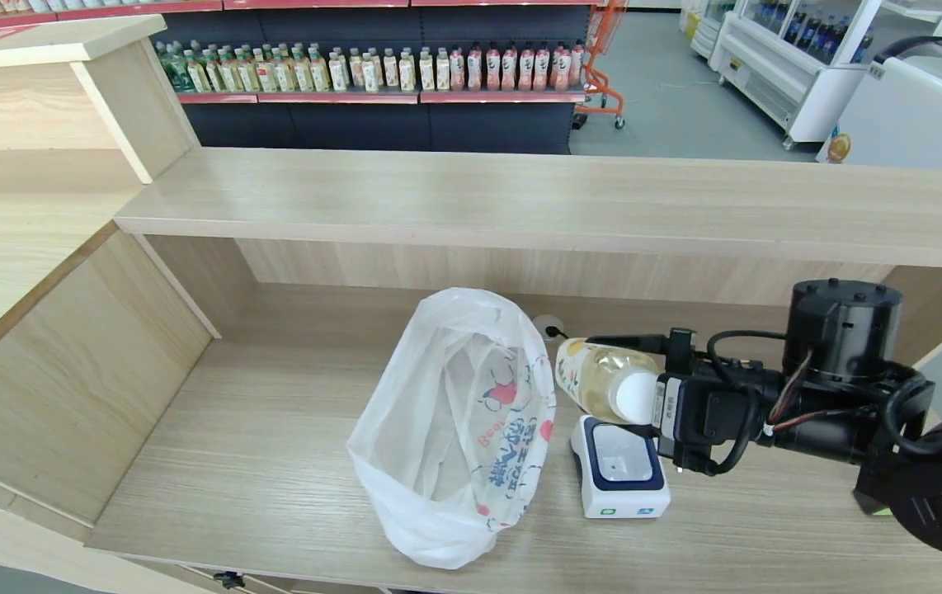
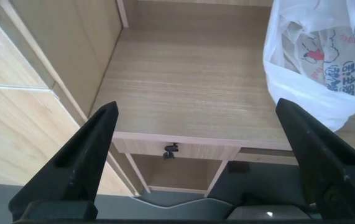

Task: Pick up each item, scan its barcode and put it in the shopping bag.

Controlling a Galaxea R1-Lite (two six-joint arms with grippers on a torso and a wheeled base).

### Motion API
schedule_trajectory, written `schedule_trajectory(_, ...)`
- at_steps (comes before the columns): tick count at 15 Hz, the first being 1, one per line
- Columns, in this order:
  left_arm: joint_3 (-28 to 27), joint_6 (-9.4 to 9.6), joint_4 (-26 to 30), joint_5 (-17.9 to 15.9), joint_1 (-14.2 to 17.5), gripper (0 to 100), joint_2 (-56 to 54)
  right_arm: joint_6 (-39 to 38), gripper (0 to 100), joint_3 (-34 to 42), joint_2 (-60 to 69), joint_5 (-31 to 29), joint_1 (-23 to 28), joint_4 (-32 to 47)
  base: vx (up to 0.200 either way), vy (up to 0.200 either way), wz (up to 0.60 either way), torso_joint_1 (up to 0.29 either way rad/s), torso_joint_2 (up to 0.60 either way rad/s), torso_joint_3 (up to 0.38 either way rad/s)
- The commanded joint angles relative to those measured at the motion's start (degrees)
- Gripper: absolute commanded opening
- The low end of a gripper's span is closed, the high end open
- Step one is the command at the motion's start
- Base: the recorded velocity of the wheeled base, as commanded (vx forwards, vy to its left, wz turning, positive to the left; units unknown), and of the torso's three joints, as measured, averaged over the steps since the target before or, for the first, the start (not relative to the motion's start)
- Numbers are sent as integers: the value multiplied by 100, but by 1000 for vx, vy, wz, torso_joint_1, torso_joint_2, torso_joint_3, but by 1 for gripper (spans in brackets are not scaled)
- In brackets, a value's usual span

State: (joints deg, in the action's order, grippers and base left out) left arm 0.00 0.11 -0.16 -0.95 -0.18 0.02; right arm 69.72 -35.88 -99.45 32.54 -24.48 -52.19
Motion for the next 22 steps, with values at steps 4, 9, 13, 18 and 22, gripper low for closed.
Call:
schedule_trajectory(4, 0, -11, -2, -2, 1, 100, 6, 33, 0, -16, -277, 209, 374, 227, 0, 0, 0, 0, 0, 0)
schedule_trajectory(9, 0, -11, -2, -2, 1, 100, 6, 95, 0, 547, -277, 570, 708, -327, 0, 0, 0, 0, 0, 0)
schedule_trajectory(13, 0, -11, -2, -2, 1, 100, 6, -283, 0, 599, -505, 1035, 1147, -679, 0, 0, 0, 0, 0, 0)
schedule_trajectory(18, 0, -11, -2, -2, -8, 100, 6, -257, 0, 468, -1085, 1475, 1376, -1144, 0, 0, 0, 0, 0, 0)
schedule_trajectory(22, 0, -11, -2, -2, 1, 100, 6, -231, 0, 134, -1551, 1721, 1393, -1171, 0, 0, 0, 0, 0, 0)
